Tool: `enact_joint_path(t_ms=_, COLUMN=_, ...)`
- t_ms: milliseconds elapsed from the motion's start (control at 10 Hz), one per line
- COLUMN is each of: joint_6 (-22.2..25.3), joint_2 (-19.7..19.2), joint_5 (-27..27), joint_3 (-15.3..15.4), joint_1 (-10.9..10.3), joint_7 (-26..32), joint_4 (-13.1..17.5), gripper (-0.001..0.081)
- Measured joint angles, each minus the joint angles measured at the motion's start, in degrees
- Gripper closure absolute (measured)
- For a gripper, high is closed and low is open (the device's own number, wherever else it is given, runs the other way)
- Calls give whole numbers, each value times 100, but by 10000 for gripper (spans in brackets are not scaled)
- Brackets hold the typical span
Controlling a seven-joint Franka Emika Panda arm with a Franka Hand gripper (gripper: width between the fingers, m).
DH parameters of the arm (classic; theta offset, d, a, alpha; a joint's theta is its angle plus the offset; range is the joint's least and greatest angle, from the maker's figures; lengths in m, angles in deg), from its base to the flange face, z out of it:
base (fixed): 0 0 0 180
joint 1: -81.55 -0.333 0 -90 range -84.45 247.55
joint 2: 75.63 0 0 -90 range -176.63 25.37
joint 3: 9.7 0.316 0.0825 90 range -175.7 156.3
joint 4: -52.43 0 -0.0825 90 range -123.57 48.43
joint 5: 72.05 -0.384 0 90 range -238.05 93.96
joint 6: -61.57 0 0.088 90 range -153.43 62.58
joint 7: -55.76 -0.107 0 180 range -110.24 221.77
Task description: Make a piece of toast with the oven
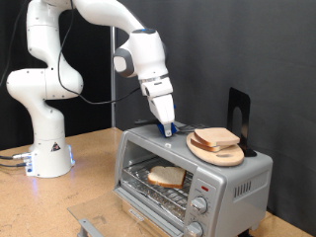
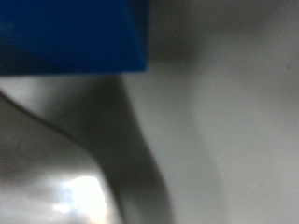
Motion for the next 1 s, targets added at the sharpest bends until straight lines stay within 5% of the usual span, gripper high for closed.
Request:
enact_joint_path(t_ms=500, joint_6=72, joint_2=-31, joint_5=62, joint_3=7, joint_1=32, joint_7=-58, joint_4=42, gripper=0)
enact_joint_path(t_ms=1000, joint_6=36, joint_2=-10, joint_5=-734, joint_3=-109, joint_1=-125, joint_7=771, joint_4=-12, gripper=0)
